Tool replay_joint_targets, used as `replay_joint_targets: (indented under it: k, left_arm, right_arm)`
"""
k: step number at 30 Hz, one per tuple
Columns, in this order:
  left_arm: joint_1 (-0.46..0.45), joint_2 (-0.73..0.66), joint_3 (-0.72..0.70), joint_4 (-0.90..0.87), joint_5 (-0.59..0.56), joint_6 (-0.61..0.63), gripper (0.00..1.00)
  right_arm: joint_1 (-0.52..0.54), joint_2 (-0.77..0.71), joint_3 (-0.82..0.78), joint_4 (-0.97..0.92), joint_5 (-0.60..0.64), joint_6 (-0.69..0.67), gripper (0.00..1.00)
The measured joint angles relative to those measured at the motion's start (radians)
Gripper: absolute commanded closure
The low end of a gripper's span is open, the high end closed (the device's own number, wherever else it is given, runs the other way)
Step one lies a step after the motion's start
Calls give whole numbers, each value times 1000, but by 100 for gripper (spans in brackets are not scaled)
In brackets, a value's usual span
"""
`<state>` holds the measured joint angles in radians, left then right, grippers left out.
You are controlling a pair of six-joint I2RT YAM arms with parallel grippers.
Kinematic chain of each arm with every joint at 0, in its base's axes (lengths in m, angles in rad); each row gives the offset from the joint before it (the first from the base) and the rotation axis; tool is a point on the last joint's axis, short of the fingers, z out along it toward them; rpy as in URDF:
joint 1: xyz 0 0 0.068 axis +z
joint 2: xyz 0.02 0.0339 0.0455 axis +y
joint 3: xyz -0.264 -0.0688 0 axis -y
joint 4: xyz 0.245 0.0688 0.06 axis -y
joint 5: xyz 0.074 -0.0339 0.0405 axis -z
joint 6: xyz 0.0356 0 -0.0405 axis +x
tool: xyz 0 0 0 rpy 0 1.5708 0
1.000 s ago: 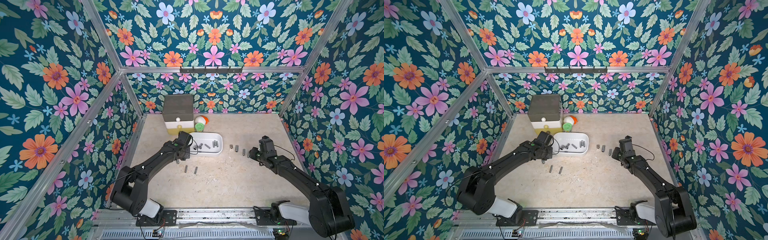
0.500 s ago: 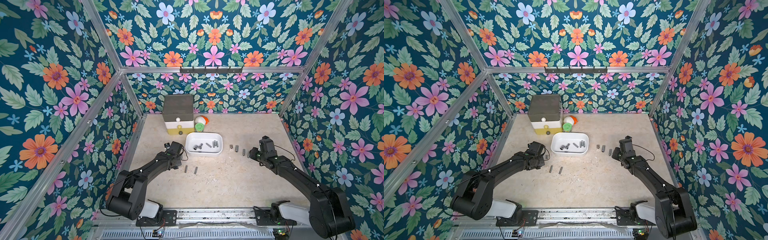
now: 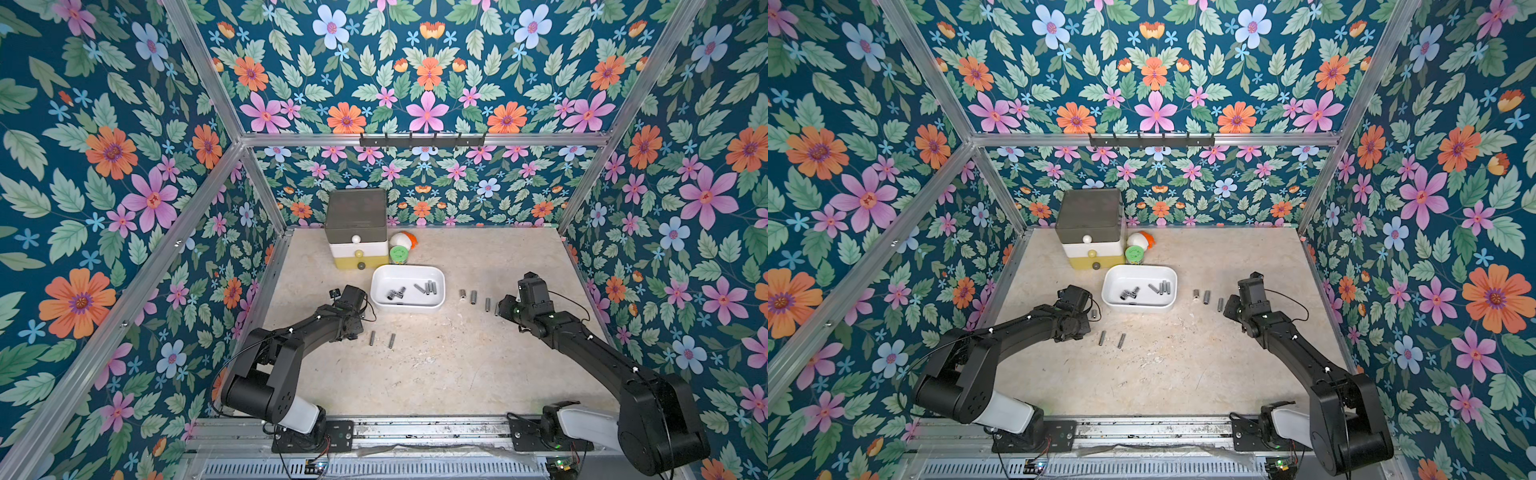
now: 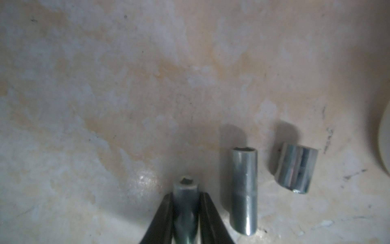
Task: Take out the socket from the storage box
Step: Place the socket head at the center of the board.
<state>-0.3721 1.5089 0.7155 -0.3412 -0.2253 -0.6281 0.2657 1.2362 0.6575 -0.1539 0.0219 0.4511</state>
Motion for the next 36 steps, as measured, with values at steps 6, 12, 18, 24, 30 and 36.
replay_joint_targets:
  k: [6, 12, 18, 24, 30, 36]
  left_arm:
    - [3, -3, -3, 7, 0, 0, 59]
    - [4, -33, -6, 1, 9, 0, 56]
    - [4, -97, 8, -30, 12, 0, 53]
    - [4, -232, 71, -120, 11, 1, 52]
    - [4, -362, 170, -210, 36, 61, 52]
    - [4, -473, 183, -273, 70, 149, 52]
  right_arm:
    - [0, 0, 0, 0, 0, 0, 64]
    - [0, 0, 0, -1, 0, 0, 63]
    - [0, -1, 12, -7, 0, 0, 63]
    - [7, -9, 58, -23, -20, 5, 63]
    - [142, 76, 245, -64, -12, -6, 64]
    - [346, 363, 566, -148, 8, -73, 65]
